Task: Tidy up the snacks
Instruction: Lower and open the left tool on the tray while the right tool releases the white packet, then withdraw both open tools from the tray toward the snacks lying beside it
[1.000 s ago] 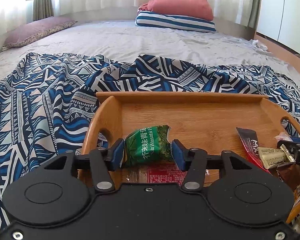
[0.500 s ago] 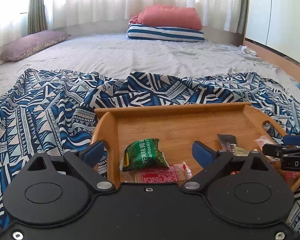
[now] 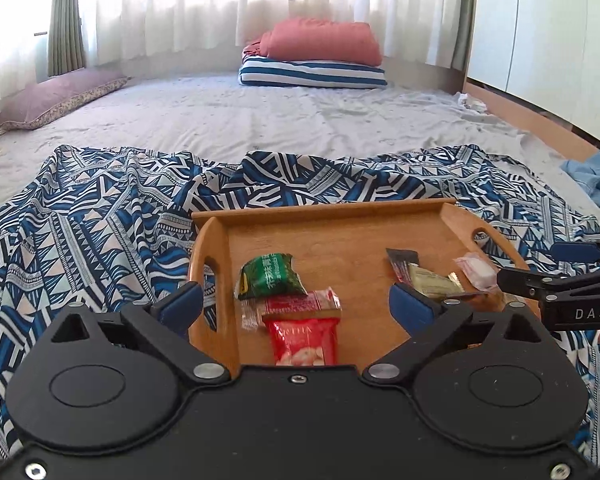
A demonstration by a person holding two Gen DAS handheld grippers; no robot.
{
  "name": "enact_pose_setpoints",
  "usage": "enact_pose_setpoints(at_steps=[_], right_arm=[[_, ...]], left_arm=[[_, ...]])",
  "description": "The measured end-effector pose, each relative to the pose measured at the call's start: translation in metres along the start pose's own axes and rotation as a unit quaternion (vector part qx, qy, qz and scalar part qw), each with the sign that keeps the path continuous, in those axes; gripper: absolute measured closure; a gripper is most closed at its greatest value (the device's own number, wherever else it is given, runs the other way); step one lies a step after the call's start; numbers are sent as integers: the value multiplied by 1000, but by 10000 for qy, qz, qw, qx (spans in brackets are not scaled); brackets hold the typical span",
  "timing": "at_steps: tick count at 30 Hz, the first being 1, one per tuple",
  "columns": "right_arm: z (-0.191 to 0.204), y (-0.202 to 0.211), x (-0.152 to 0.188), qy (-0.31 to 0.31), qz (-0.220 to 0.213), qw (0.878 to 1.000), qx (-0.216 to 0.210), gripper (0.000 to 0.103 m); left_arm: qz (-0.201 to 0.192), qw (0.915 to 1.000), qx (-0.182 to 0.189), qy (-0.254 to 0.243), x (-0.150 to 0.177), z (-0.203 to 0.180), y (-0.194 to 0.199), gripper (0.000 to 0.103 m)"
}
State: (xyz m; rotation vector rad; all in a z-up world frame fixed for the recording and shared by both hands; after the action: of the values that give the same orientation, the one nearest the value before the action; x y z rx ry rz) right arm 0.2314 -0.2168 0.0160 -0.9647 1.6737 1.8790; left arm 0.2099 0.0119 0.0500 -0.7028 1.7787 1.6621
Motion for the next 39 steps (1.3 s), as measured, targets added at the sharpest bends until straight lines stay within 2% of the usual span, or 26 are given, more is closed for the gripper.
enact_pose_setpoints(at_steps=[10, 18, 25, 31, 38, 39], right_arm=[[19, 37, 11, 257, -215, 9992, -201, 0], [28, 52, 30, 469, -290, 9981, -290, 0], [31, 47, 55, 627, -201, 9976, -220, 0], [34, 34, 75, 764, -73, 9971, -25, 0], [37, 24, 89, 791, 42, 9968, 45, 0], [38, 23, 90, 792, 52, 9968, 62, 0]], left_arm=[[-4, 9998, 117, 139, 25, -5, 38, 3], [24, 9995, 256, 206, 48, -12, 55, 3], [79, 9993, 189, 310, 66, -16, 54, 2], [314, 9985, 212, 396, 82, -20, 40, 3], [555, 9975, 285, 327, 95, -28, 25, 15], [623, 9971, 319, 300, 97, -30, 22, 23]])
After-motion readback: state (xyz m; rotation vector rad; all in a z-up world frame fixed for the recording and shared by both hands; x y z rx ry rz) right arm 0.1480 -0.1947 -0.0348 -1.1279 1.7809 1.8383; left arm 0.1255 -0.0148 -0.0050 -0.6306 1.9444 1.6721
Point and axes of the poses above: each gripper's, at about its wrist camera, not at the fingertips, and y roughly against the way its jaws point, z to its left, x to its underside, the point moved 6 cm from there along -y, roughly the way its jaws point, and after that the axes turned 7 degrees about z, right-handed, at the moved point
